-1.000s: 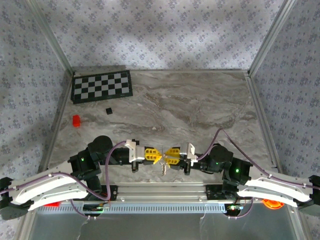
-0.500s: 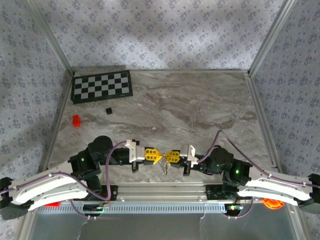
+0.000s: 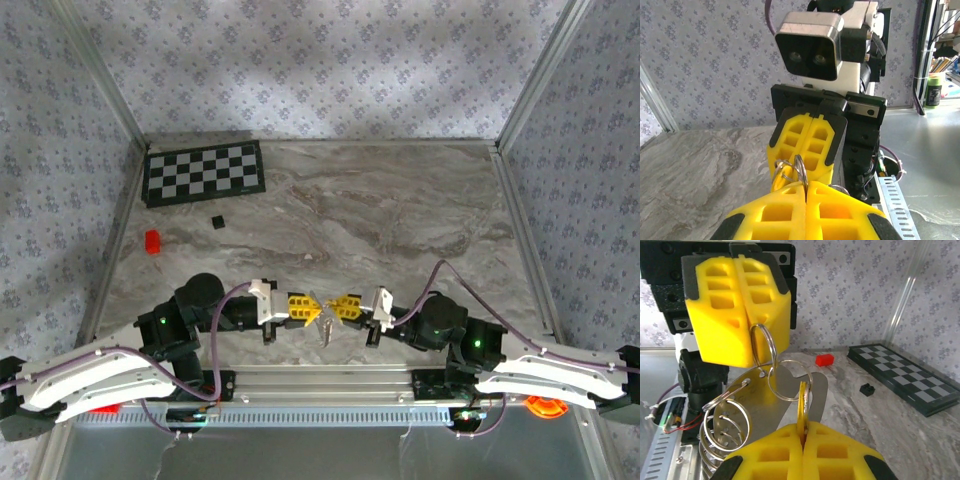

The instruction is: Put the keys on the keyring

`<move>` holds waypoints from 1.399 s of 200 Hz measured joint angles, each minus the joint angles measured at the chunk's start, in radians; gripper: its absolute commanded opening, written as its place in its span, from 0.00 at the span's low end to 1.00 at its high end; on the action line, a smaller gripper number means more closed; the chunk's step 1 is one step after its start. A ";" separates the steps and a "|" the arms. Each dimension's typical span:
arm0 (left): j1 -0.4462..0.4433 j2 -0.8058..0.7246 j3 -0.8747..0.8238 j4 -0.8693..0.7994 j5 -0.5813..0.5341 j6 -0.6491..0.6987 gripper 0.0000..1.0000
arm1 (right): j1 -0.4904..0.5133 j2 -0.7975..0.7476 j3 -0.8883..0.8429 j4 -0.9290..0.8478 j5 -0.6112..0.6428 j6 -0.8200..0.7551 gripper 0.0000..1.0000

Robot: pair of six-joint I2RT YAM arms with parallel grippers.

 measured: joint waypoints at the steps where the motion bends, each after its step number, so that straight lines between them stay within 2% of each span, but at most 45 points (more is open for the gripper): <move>1: 0.000 0.000 0.000 0.000 -0.001 0.000 0.00 | 0.000 0.000 0.000 -0.001 0.001 0.000 0.00; 197: 0.000 0.064 -0.011 -0.027 -0.088 0.037 0.00 | 0.042 -0.008 0.117 -0.249 0.152 -0.113 0.00; 280: 0.004 0.076 -0.027 0.003 -0.117 0.052 0.00 | 0.042 0.062 0.190 -0.312 0.214 -0.175 0.00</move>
